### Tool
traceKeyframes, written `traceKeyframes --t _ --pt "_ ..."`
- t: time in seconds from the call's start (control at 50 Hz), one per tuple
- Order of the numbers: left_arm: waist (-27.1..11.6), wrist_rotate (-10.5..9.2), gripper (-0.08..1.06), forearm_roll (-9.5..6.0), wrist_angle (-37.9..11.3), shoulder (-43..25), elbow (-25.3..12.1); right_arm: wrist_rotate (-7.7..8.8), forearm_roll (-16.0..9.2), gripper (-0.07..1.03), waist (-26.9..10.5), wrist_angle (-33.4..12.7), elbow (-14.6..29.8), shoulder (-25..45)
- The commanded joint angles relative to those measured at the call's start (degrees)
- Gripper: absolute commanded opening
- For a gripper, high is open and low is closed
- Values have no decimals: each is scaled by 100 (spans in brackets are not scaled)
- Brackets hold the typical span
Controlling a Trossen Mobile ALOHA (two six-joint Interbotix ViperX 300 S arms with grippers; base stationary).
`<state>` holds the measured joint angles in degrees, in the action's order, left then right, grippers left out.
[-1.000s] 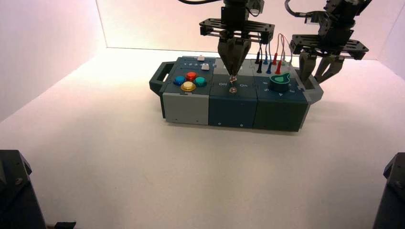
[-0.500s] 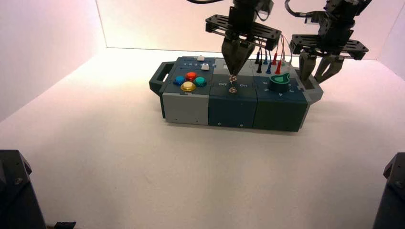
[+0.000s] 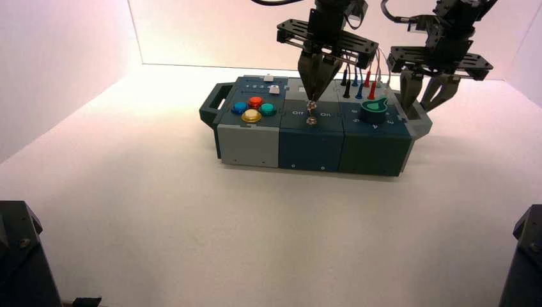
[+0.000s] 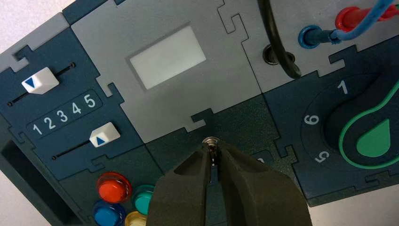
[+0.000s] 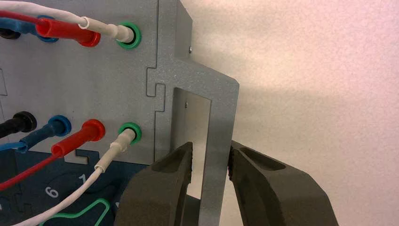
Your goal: Flip the bottom switch on with the left gripper.
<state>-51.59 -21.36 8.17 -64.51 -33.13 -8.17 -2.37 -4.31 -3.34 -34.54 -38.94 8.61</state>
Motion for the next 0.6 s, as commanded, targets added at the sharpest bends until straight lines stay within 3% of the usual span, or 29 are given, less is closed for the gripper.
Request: traceKeyframes --t 0.02,0.3,0.6 --pt "0 -26 -3 26 -26 229 -158 -9 -35 40 -70 26 88 -114" --pt "0 193 2 26 -290 237 -220 0 -44 40 -70 26 88 -132" --pt "0 202 15 18 -396 246 -325 0 -35 40 -70 26 88 -132"
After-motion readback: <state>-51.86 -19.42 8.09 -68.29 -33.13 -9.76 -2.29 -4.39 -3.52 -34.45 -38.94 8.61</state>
